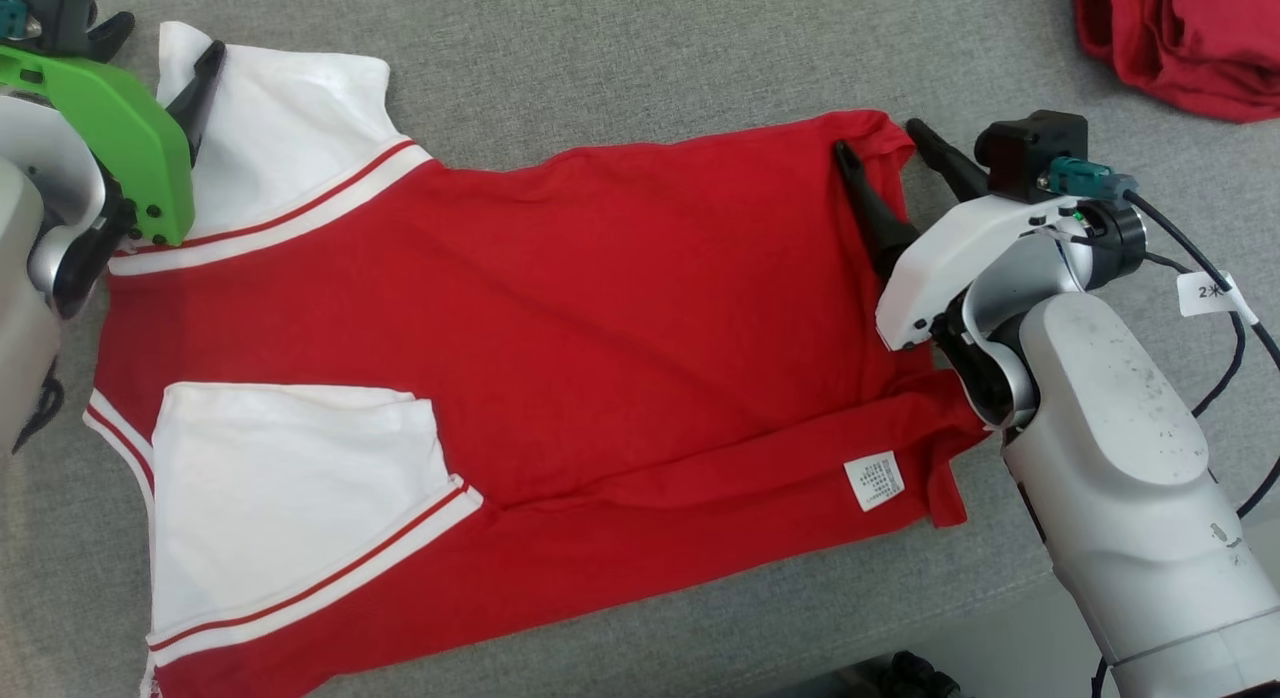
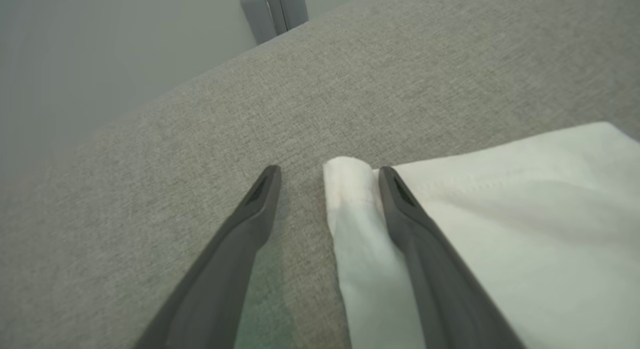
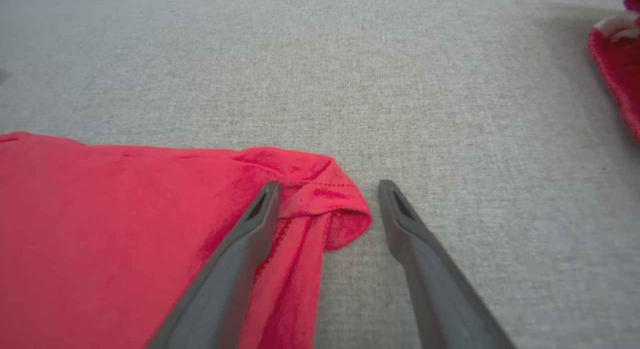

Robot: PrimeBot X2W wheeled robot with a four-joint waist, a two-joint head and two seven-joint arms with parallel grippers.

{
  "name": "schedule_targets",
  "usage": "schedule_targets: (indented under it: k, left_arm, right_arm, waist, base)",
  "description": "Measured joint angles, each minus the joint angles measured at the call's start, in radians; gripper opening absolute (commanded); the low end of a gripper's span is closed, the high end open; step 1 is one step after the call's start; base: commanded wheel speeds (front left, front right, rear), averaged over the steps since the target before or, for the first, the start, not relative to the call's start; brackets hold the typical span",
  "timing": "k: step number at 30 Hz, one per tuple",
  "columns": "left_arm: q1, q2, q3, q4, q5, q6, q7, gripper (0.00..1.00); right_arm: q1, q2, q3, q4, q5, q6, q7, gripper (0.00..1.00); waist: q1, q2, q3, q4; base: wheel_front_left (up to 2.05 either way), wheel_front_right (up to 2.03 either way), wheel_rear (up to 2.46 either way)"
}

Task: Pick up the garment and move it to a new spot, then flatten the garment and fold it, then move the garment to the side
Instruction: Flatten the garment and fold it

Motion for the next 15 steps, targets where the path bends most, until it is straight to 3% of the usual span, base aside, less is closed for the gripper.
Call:
schedule_targets:
  k: [1,2,3,4,15]
  left_arm:
    - [0.002,-0.007,0.006,0.002,-0.031,0.000,0.005,1.00]
    - [0.005,-0.014,0.005,0.004,-0.050,0.000,0.016,0.33]
    - [0.005,-0.016,-0.003,0.006,-0.054,0.000,0.023,0.18]
    - [0.005,-0.016,-0.008,0.004,-0.058,0.000,0.024,0.00]
    - [-0.036,-0.058,0.009,-0.017,-0.134,0.000,-0.146,0.00]
  right_arm:
    - [0.000,-0.001,0.006,-0.003,0.000,0.000,0.006,0.74]
    - [0.001,0.000,0.010,-0.008,0.003,0.000,0.010,0.27]
    - [0.001,0.000,0.011,-0.015,0.009,0.000,0.012,0.09]
    - [0.001,-0.001,0.012,-0.018,0.010,0.000,0.013,0.00]
    - [-0.044,-0.040,-0.055,-0.045,-0.025,0.001,-0.072,0.00]
  waist:
    - [0.0000,0.0000,-0.001,0.000]
    - [0.0000,0.0000,-0.002,-0.001]
    - [0.0000,0.0000,-0.002,0.000]
    - [-0.0001,0.0000,-0.002,0.000]
    - [-0.0001,0.0000,-0.016,0.057]
  base:
    - [0.00,0.00,0.00]
    - [0.00,0.00,0.00]
    - [0.00,0.00,0.00]
    - [0.00,0.00,0.00]
    - [0.00,0.00,0.00]
